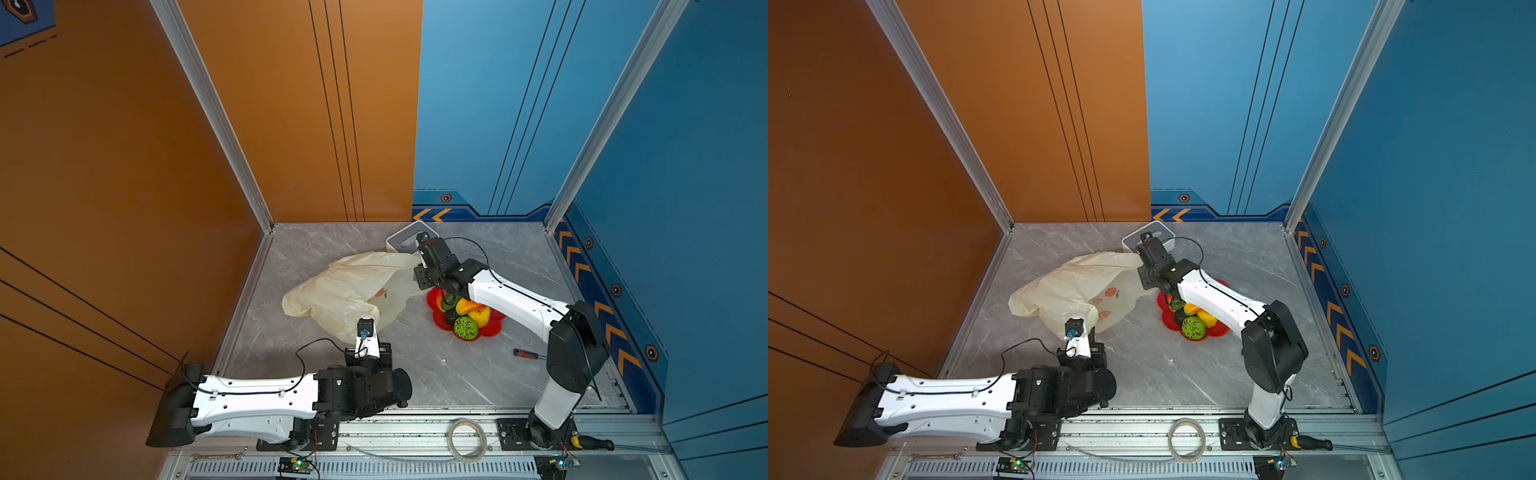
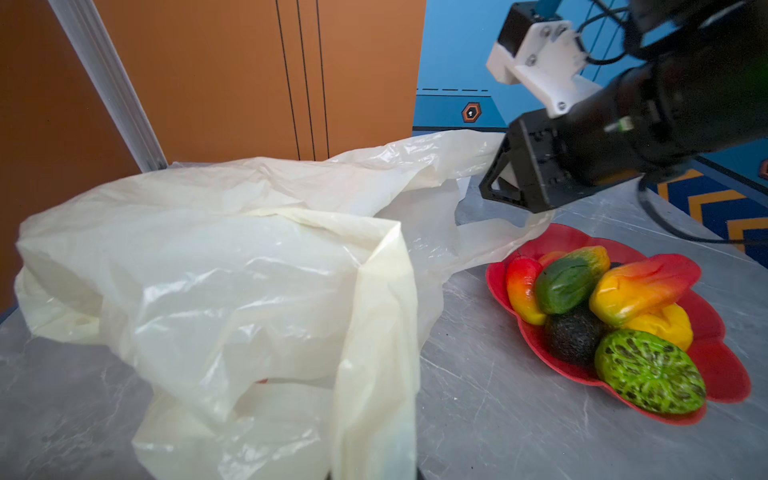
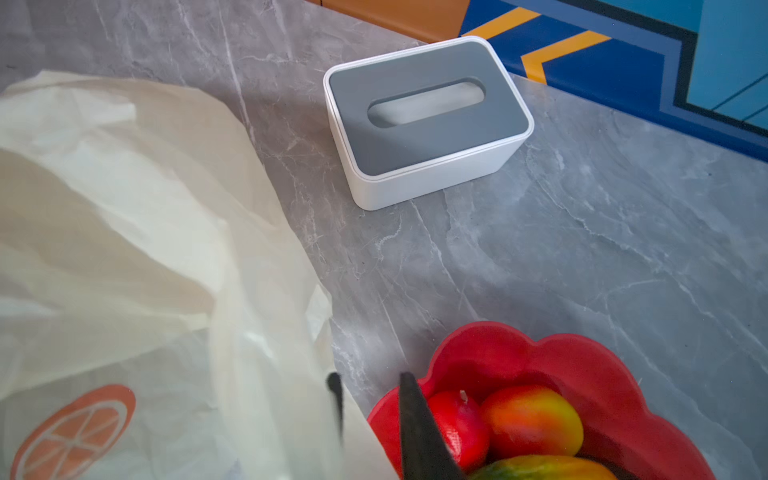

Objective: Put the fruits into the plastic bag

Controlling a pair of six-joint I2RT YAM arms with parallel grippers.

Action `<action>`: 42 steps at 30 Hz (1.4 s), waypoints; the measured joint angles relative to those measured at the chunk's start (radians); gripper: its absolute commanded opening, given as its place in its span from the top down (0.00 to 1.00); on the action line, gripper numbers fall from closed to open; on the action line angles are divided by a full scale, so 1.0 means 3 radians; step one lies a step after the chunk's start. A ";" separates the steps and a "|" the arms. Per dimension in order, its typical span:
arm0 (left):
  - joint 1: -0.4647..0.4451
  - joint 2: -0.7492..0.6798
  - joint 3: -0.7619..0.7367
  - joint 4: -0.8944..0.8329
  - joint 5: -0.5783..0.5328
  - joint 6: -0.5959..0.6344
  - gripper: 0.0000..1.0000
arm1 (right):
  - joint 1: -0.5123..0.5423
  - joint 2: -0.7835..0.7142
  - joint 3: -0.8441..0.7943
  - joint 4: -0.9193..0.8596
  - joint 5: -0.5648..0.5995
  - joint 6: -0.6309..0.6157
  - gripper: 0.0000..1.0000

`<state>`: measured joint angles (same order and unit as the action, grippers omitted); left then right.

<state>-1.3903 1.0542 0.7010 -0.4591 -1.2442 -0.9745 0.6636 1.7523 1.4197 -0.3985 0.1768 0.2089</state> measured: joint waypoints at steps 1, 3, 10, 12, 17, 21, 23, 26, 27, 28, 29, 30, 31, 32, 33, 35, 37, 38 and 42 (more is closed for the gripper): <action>0.0095 -0.0005 0.0000 0.0013 0.0079 -0.0024 1.00 | -0.0060 -0.0046 -0.0038 0.0005 -0.0111 0.0027 0.54; 0.0276 -0.0036 -0.0013 0.0117 0.0261 -0.0033 1.00 | -0.0174 -0.0144 -0.0108 0.0013 -0.0314 0.0078 0.47; 0.0755 -0.0148 -0.0239 0.0617 0.1072 0.0089 1.00 | -0.0626 -0.0651 -0.0387 0.0085 -0.0902 0.0361 0.35; 0.0757 -0.0097 -0.0237 0.0767 0.1255 0.0148 1.00 | -0.0716 -0.0764 -0.0399 0.0085 -0.1049 0.0435 0.34; 0.0757 0.0041 -0.0235 0.1031 0.1555 0.0229 1.00 | -0.0799 -0.1053 -0.0373 -0.0017 -0.1274 0.0593 0.18; 0.0758 0.0060 -0.0235 0.1188 0.1742 0.0230 1.00 | -0.0799 -0.1336 -0.0207 -0.0427 -0.1246 0.0739 0.00; 0.0778 0.0060 -0.0235 0.1254 0.1835 0.0229 1.00 | -0.0815 -0.1525 -0.0165 -0.0612 -0.1212 0.0805 0.00; 0.0834 0.0058 -0.0235 0.1349 0.2012 0.0216 1.00 | -0.0824 -0.1806 -0.0156 -0.0882 -0.1183 0.0862 0.00; 0.0865 0.0058 -0.0235 0.1373 0.2069 0.0202 1.00 | -0.0823 -0.1887 -0.0151 -0.0988 -0.1165 0.0881 0.00; 0.0898 0.0058 -0.0235 0.1396 0.2134 0.0189 1.00 | -0.0823 -0.1946 -0.0144 -0.1090 -0.1141 0.0896 0.00; 0.0931 0.0060 -0.0235 0.1422 0.2200 0.0165 1.00 | -0.0823 -0.2010 -0.0140 -0.1204 -0.1106 0.0921 0.00; 0.0961 0.0058 -0.0235 0.1437 0.2265 0.0153 1.00 | -0.0823 -0.2059 -0.0140 -0.1300 -0.1091 0.0935 0.00; 0.0996 0.0058 -0.0235 0.1457 0.2335 0.0135 1.00 | -0.0823 -0.2097 -0.0141 -0.1401 -0.1064 0.0960 0.00; 0.1027 0.0058 -0.0235 0.1474 0.2398 0.0114 1.00 | -0.0815 -0.2135 -0.0144 -0.1530 -0.1015 0.0979 0.00; 0.1052 0.0058 -0.0235 0.1484 0.2445 0.0103 1.00 | -0.0810 -0.2159 -0.0151 -0.1612 -0.0987 0.0992 0.00; 0.1086 0.0058 -0.0235 0.1497 0.2533 0.0075 1.00 | -0.0768 -0.2202 -0.0217 -0.1798 -0.0904 0.1038 0.00; 0.1109 0.0053 -0.0235 0.1507 0.2611 0.0050 1.00 | -0.0687 -0.2224 -0.0360 -0.1956 -0.0824 0.1100 0.00; 0.1118 0.0048 -0.0235 0.1512 0.2644 0.0038 1.00 | -0.0643 -0.2227 -0.0432 -0.2000 -0.0793 0.1124 0.00; 0.1125 0.0033 -0.0235 0.1536 0.2745 0.0013 1.00 | -0.0367 -0.2173 -0.0752 -0.2205 -0.0565 0.1265 0.00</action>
<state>-1.0527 1.0641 0.6304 0.0017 -0.4206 -0.9707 0.5533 1.1004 1.1942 -1.0599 0.0074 0.5884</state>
